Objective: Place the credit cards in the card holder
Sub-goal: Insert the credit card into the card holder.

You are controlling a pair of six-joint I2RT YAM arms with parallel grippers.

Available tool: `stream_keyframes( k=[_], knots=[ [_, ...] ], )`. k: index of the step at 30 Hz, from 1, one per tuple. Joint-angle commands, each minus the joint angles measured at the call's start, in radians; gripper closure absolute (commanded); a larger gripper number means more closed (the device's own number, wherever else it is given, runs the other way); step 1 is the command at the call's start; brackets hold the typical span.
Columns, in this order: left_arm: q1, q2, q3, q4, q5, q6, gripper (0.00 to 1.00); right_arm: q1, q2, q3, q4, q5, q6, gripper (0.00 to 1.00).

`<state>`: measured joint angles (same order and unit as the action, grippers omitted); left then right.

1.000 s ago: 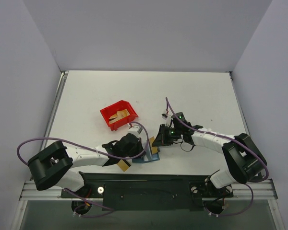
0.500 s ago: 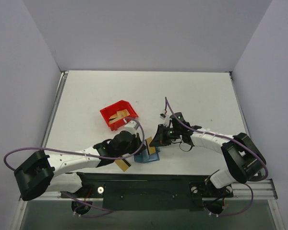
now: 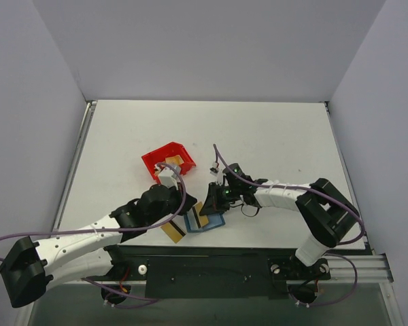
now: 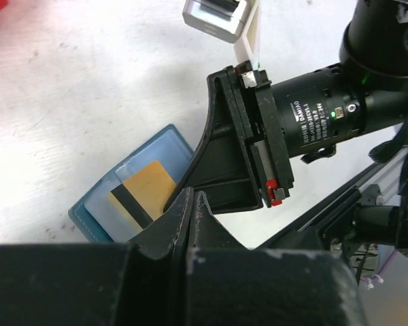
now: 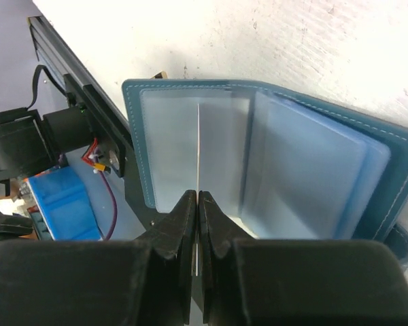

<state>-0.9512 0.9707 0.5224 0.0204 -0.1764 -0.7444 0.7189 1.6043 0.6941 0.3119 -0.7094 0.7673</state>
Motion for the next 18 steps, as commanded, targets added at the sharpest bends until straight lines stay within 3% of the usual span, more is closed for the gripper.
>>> stream_keyframes(
  k=[1,11,18],
  knots=[
    [0.023,-0.027,-0.039,-0.069,-0.012,-0.001,1.0,0.031,0.063,0.059,0.033,0.037,0.021,1.0],
    [0.023,0.039,-0.131,-0.099,0.003,-0.039,1.0,0.048,0.128,0.09,-0.074,0.166,-0.006,1.0],
    [0.023,0.123,-0.167,-0.067,0.014,-0.064,1.0,0.053,0.121,0.096,-0.096,0.172,-0.019,1.0]
  ],
)
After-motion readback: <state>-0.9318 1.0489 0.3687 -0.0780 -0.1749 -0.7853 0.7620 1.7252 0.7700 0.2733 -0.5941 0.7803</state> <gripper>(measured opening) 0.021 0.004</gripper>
